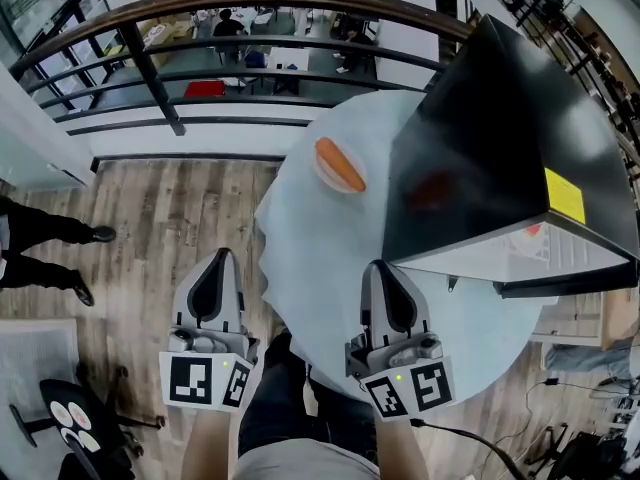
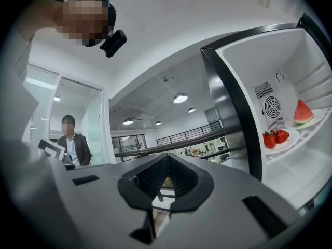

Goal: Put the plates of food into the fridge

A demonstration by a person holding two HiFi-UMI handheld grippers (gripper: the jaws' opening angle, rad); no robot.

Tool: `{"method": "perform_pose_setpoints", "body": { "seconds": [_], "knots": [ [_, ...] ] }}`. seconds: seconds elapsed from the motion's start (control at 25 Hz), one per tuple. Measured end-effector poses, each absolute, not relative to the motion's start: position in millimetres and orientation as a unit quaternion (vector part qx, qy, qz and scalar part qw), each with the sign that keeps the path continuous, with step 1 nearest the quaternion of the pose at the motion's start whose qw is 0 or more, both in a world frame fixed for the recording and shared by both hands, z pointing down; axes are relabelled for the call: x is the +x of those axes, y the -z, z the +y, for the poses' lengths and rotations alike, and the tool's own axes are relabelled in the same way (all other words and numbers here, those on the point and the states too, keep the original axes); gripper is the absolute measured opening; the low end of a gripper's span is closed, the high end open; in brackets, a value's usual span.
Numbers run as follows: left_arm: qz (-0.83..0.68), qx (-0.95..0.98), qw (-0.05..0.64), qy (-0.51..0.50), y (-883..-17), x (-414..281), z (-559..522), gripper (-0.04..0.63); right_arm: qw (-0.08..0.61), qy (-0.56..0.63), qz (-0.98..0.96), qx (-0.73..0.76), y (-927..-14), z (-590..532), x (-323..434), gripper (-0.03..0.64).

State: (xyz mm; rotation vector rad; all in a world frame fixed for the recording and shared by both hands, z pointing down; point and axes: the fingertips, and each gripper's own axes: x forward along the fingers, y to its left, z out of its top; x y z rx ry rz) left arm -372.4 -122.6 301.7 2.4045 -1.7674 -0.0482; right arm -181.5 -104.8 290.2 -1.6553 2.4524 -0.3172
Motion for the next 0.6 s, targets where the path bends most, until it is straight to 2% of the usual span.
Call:
{"method": "perform_pose_setpoints", "body": {
  "seconds": [0.6],
  "knots": [
    [-0.601,0.789,0.126,0.015,-318.2,-324.1,-106.6,0.008,0.071,0.146,0.834,-0.527,-312.7,-107.2,-153.6,0.014]
  ]
}}
